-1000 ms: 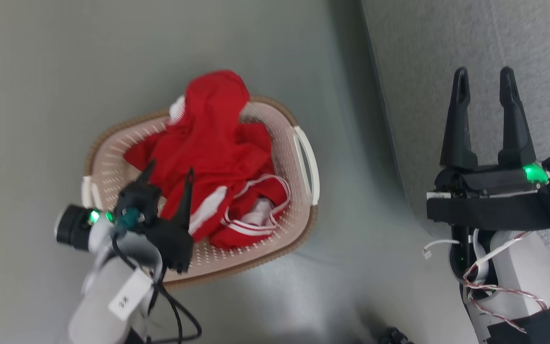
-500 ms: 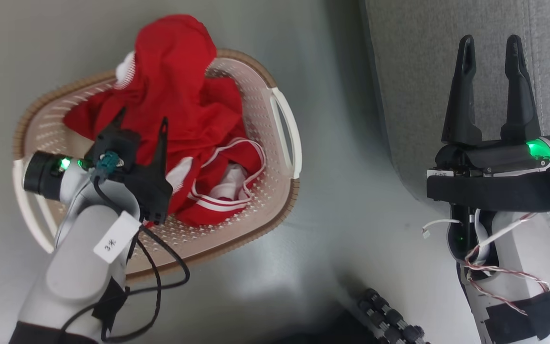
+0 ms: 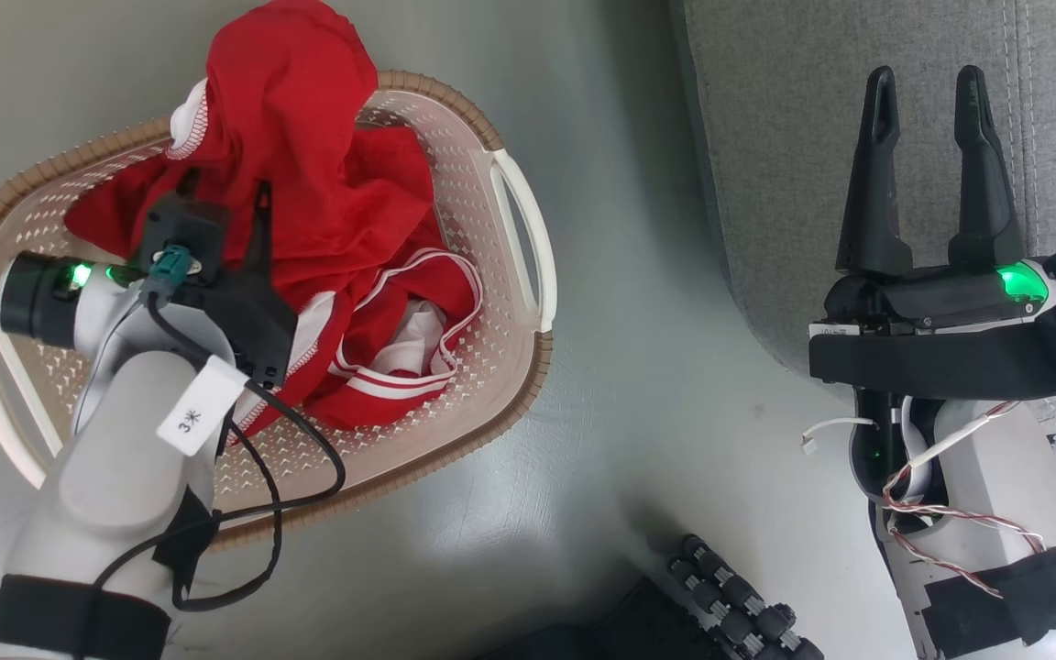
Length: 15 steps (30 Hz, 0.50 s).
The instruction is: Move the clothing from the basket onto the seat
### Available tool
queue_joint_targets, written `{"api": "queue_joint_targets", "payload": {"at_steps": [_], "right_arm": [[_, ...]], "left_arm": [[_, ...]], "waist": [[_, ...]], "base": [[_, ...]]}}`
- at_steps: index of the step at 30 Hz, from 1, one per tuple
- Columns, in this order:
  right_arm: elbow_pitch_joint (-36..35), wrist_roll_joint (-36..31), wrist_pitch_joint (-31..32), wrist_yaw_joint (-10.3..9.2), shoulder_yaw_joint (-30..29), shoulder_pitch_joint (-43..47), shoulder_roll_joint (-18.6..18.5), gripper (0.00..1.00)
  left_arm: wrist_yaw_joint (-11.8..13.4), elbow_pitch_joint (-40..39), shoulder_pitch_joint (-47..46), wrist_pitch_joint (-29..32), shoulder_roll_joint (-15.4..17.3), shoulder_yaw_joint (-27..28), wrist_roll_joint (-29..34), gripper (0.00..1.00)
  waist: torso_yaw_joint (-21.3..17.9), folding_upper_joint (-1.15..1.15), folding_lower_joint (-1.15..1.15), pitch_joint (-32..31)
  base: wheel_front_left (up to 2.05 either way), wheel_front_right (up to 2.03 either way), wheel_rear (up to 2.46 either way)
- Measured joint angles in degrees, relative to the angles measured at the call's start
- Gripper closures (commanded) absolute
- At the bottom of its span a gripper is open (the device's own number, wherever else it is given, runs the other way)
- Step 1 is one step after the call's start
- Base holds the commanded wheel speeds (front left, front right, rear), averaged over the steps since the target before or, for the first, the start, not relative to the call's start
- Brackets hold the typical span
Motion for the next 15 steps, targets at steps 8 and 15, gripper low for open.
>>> {"api": "queue_joint_targets", "payload": {"at_steps": [8,15], "right_arm": [[1.51,0.00,0.00,0.09,-0.46,-0.18,0.11,0.00],[3.82,-0.08,0.00,0.43,-1.43,-1.15,0.15,0.00]], "left_arm": [[-2.03,2.27,-1.07,-2.33,-1.54,-2.63,0.71,1.00],[-5.16,2.61,-0.92,-5.68,-3.19,-5.48,1.41,1.00]], "waist": [[-0.04,-0.01,0.00,-0.73],[0.94,-0.01,0.00,-2.95]], "base": [[0.00,0.00,0.00],[0.00,0.00,0.00]]}}
